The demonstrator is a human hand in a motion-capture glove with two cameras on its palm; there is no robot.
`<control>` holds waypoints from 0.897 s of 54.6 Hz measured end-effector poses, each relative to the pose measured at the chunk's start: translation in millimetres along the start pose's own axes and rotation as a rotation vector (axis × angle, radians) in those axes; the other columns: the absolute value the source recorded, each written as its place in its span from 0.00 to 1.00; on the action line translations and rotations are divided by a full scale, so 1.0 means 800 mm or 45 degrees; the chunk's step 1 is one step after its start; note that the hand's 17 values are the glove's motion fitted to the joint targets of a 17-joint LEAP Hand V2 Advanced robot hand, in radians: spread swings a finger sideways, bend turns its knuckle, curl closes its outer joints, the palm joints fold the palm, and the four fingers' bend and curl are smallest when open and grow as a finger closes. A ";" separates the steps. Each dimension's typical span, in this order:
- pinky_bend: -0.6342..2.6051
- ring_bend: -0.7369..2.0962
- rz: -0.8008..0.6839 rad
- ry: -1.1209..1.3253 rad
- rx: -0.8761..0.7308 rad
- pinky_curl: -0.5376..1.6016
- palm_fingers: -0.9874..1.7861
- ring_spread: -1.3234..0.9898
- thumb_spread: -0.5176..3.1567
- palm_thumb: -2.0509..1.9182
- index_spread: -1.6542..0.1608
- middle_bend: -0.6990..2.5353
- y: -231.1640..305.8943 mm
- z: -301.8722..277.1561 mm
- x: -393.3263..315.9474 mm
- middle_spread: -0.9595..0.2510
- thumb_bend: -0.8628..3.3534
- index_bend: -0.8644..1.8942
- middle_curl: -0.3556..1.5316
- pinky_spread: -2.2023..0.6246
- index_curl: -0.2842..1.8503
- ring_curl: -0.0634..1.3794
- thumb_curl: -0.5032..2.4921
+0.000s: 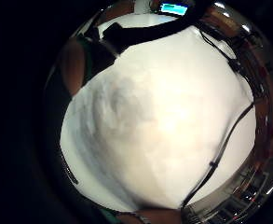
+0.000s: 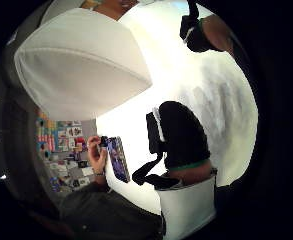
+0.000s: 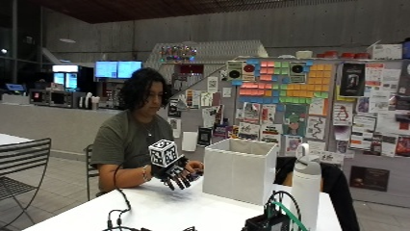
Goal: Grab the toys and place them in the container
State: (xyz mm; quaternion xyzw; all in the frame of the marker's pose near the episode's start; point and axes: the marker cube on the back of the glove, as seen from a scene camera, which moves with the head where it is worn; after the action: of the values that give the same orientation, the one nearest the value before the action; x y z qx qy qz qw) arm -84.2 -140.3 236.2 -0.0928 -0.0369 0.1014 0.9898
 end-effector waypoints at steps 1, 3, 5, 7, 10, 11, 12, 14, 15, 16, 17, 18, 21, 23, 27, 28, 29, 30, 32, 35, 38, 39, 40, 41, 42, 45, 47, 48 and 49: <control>0.37 0.44 0.000 0.004 0.002 0.40 0.50 0.46 0.56 0.52 0.69 0.28 -0.001 0.000 0.001 0.71 0.20 0.41 0.46 0.78 0.39 0.28 0.26; 0.37 0.44 -0.001 0.009 0.004 0.40 0.50 0.46 0.56 0.52 0.69 0.28 -0.002 -0.001 0.002 0.71 0.20 0.41 0.46 0.78 0.39 0.28 0.26; 0.37 0.44 -0.002 0.010 -0.001 0.40 0.50 0.46 0.56 0.52 0.69 0.28 -0.001 0.000 0.002 0.71 0.20 0.41 0.46 0.78 0.39 0.28 0.26; 0.37 0.44 -0.005 0.010 -0.010 0.40 0.50 0.46 0.56 0.52 0.69 0.28 0.001 0.001 0.001 0.71 0.20 0.41 0.46 0.78 0.39 0.28 0.26; 0.37 0.44 -0.009 0.007 -0.016 0.40 0.50 0.46 0.56 0.52 0.69 0.28 0.001 0.002 0.001 0.71 0.20 0.41 0.46 0.78 0.39 0.28 0.26; 0.37 0.44 -0.007 0.003 -0.015 0.40 0.50 0.46 0.56 0.52 0.69 0.28 0.001 0.002 0.001 0.71 0.20 0.41 0.46 0.78 0.39 0.28 0.26; 0.37 0.44 -0.004 -0.001 -0.014 0.40 0.50 0.46 0.56 0.52 0.69 0.28 0.000 0.002 0.001 0.72 0.20 0.41 0.46 0.78 0.39 0.28 0.26; 0.37 0.43 -0.002 -0.006 -0.009 0.40 0.50 0.46 0.56 0.52 0.69 0.28 -0.001 0.001 0.003 0.72 0.20 0.41 0.46 0.78 0.39 0.28 0.26; 0.37 0.43 -0.002 -0.006 -0.007 0.40 0.50 0.46 0.56 0.52 0.69 0.28 -0.002 0.001 0.003 0.72 0.20 0.41 0.46 0.78 0.39 0.28 0.26; 0.37 0.43 -0.001 -0.005 -0.006 0.40 0.50 0.46 0.56 0.52 0.69 0.28 -0.002 0.001 0.003 0.72 0.20 0.41 0.46 0.78 0.39 0.28 0.26; 0.37 0.43 0.002 -0.005 -0.005 0.40 0.50 0.46 0.56 0.52 0.69 0.28 -0.002 0.001 0.003 0.72 0.20 0.41 0.46 0.78 0.39 0.28 0.26; 0.37 0.43 0.006 -0.004 -0.005 0.40 0.50 0.46 0.56 0.52 0.69 0.28 -0.001 0.001 0.003 0.72 0.20 0.41 0.46 0.78 0.39 0.28 0.26; 0.37 0.43 0.023 0.001 -0.003 0.40 0.50 0.46 0.56 0.52 0.69 0.28 -0.001 0.001 0.004 0.72 0.20 0.41 0.46 0.78 0.39 0.28 0.26; 0.37 0.43 0.030 0.004 -0.001 0.40 0.50 0.46 0.56 0.52 0.69 0.28 -0.002 0.000 0.005 0.72 0.20 0.41 0.46 0.78 0.39 0.28 0.26; 0.37 0.43 0.030 0.017 0.005 0.40 0.50 0.47 0.56 0.52 0.69 0.28 -0.002 0.001 0.005 0.72 0.20 0.41 0.46 0.78 0.39 0.28 0.26; 0.37 0.43 0.029 0.022 0.008 0.40 0.50 0.47 0.56 0.52 0.69 0.28 -0.001 0.001 0.005 0.72 0.20 0.41 0.46 0.78 0.39 0.28 0.26; 0.37 0.43 0.028 0.027 0.011 0.40 0.50 0.47 0.56 0.52 0.69 0.28 -0.001 0.000 0.005 0.72 0.20 0.41 0.46 0.78 0.39 0.28 0.26; 0.37 0.42 0.028 0.033 0.014 0.40 0.49 0.47 0.56 0.52 0.69 0.28 -0.002 0.000 0.006 0.72 0.20 0.41 0.46 0.78 0.39 0.28 0.26; 0.37 0.42 0.027 0.047 0.021 0.40 0.49 0.47 0.56 0.52 0.69 0.28 -0.002 0.000 0.006 0.72 0.20 0.41 0.46 0.78 0.39 0.28 0.26; 0.37 0.42 0.030 0.063 0.028 0.40 0.48 0.47 0.56 0.52 0.69 0.27 -0.002 -0.001 0.006 0.72 0.20 0.41 0.45 0.78 0.39 0.27 0.26; 0.38 0.41 0.036 0.069 0.020 0.41 0.48 0.47 0.56 0.52 0.69 0.27 -0.003 0.000 0.006 0.72 0.20 0.42 0.45 0.78 0.39 0.27 0.26; 0.38 0.41 0.036 0.069 0.014 0.41 0.47 0.47 0.56 0.52 0.68 0.27 -0.003 -0.001 0.007 0.72 0.20 0.42 0.45 0.78 0.40 0.27 0.26; 0.38 0.41 0.035 0.068 0.009 0.41 0.47 0.47 0.56 0.52 0.68 0.27 -0.004 -0.001 0.009 0.72 0.20 0.42 0.45 0.78 0.40 0.27 0.26; 0.38 0.40 0.032 0.066 0.006 0.41 0.47 0.47 0.56 0.52 0.68 0.27 -0.005 -0.001 0.010 0.72 0.20 0.42 0.45 0.78 0.40 0.27 0.26; 0.38 0.40 0.031 0.063 0.005 0.41 0.47 0.47 0.56 0.52 0.68 0.27 -0.006 -0.001 0.010 0.72 0.20 0.42 0.44 0.78 0.40 0.27 0.26; 0.38 0.40 0.034 0.052 0.011 0.41 0.46 0.47 0.56 0.52 0.68 0.27 -0.003 0.001 0.007 0.72 0.20 0.42 0.44 0.78 0.40 0.27 0.26; 0.39 0.40 0.039 0.049 0.011 0.41 0.46 0.48 0.56 0.52 0.68 0.27 -0.001 0.002 0.005 0.72 0.20 0.42 0.44 0.78 0.40 0.27 0.26; 0.39 0.40 0.041 0.049 0.011 0.41 0.46 0.48 0.56 0.52 0.68 0.27 0.000 0.002 0.005 0.72 0.20 0.42 0.44 0.78 0.40 0.27 0.26; 0.39 0.40 0.042 0.048 0.011 0.41 0.46 0.48 0.56 0.52 0.68 0.27 0.000 0.002 0.005 0.72 0.20 0.42 0.44 0.78 0.40 0.27 0.26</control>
State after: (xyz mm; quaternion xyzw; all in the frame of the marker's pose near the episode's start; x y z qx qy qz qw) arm -80.7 -139.6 237.8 -0.0911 -0.0162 0.1163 0.9889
